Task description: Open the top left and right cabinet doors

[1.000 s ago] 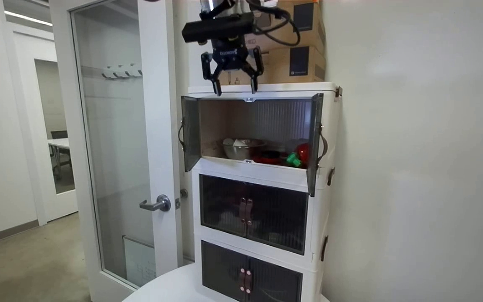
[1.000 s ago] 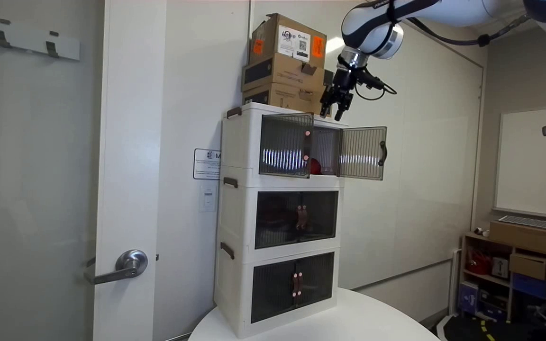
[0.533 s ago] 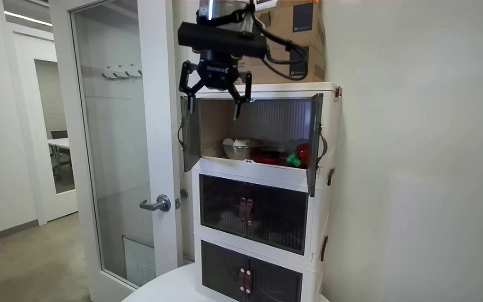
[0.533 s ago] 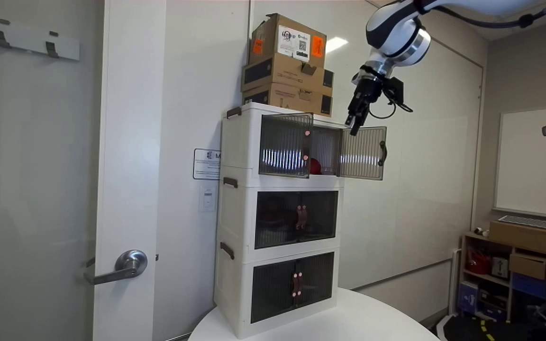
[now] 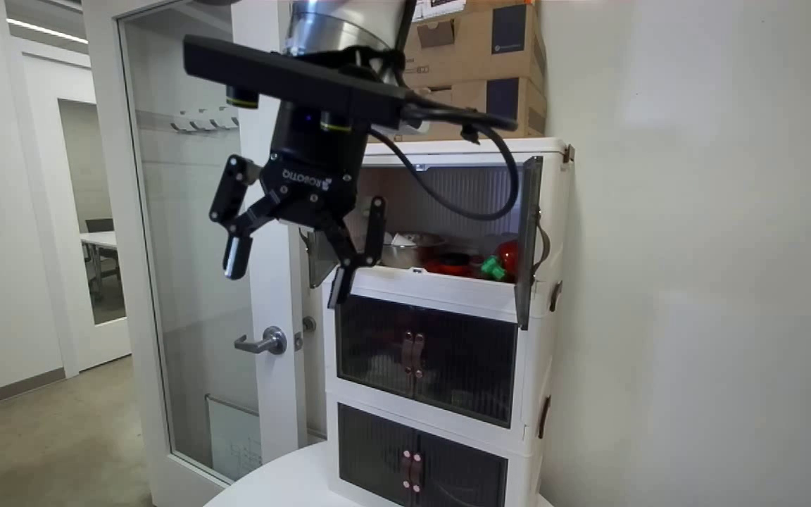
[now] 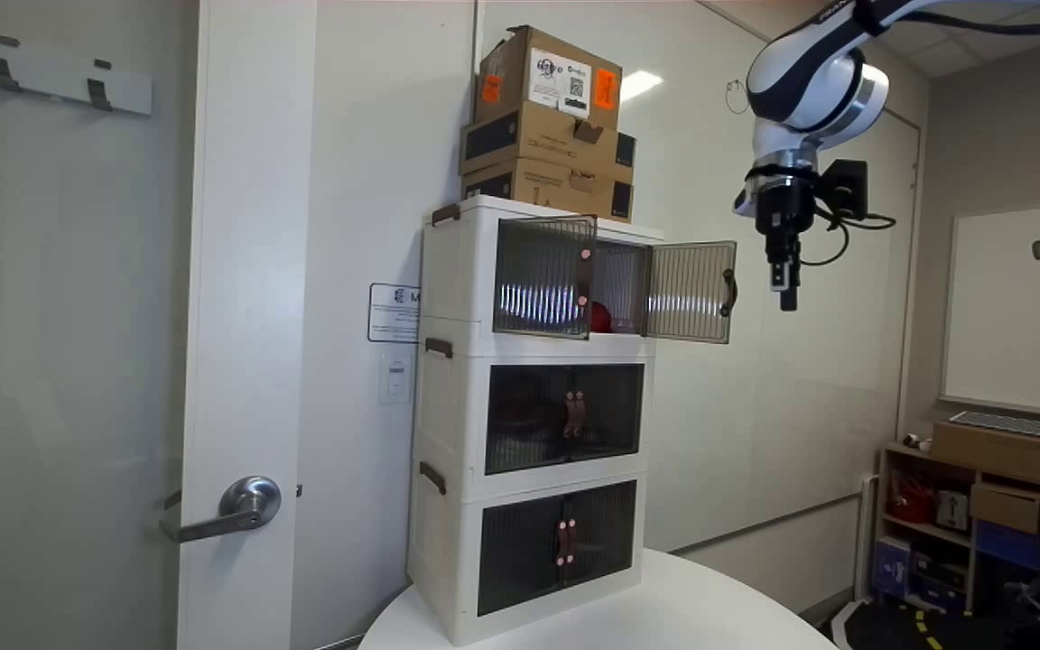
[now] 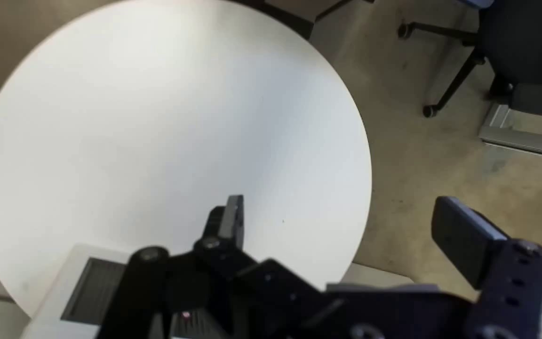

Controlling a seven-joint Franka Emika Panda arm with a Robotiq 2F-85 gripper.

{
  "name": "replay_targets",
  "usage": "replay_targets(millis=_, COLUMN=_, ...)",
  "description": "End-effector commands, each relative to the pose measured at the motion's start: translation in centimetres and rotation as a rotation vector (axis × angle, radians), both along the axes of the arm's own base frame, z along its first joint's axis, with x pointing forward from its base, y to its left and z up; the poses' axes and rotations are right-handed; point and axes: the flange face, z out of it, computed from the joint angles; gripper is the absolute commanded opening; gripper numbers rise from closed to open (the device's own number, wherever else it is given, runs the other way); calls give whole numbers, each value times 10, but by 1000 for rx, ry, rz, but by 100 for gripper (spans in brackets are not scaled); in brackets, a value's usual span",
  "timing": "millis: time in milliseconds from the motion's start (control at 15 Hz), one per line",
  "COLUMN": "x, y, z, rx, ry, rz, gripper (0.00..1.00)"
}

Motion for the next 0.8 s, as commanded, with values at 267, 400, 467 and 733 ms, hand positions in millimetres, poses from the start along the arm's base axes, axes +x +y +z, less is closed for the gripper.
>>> replay_targets(millis=267, x=-53, y=3, z=-12, rx=-85, ry=-40, rz=-368, gripper=100)
replay_targets(millis=400, x=-60, y=7, z=-8, rx=-59, ry=-134, rz=-396, gripper=100)
replay_targets(millis=467, x=-66, y=10, z=-4, rx=-58, ry=-178, rz=-381, gripper=100)
replay_targets(millis=733, x=-89, y=26, z=-1, rx=-113, ry=-299, rz=-336, gripper=100)
